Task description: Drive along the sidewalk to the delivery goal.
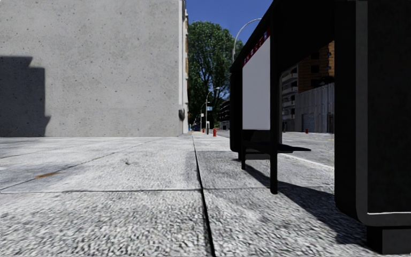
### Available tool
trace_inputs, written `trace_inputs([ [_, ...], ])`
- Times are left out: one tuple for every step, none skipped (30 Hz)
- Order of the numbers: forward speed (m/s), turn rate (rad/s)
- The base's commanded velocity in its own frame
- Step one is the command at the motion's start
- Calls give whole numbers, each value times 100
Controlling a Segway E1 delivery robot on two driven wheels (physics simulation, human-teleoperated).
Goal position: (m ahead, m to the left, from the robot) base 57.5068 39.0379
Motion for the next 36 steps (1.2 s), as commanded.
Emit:
trace_inputs([
  [200, 21],
  [200, 21],
  [200, 21],
  [200, 21],
  [200, 21],
  [200, 21],
  [200, 21],
  [200, 21],
  [200, 21],
  [200, 21],
  [200, 21],
  [200, 21],
  [200, 21],
  [200, 21],
  [200, 21],
  [200, 21],
  [200, 17],
  [200, 17],
  [200, 6],
  [200, 0],
  [200, 0],
  [200, 0],
  [200, 0],
  [200, 0],
  [200, 0],
  [200, 0],
  [200, 0],
  [200, 0],
  [200, 0],
  [200, 0],
  [200, 0],
  [200, 0],
  [200, 0],
  [200, 0],
  [200, 0],
  [200, 0],
])
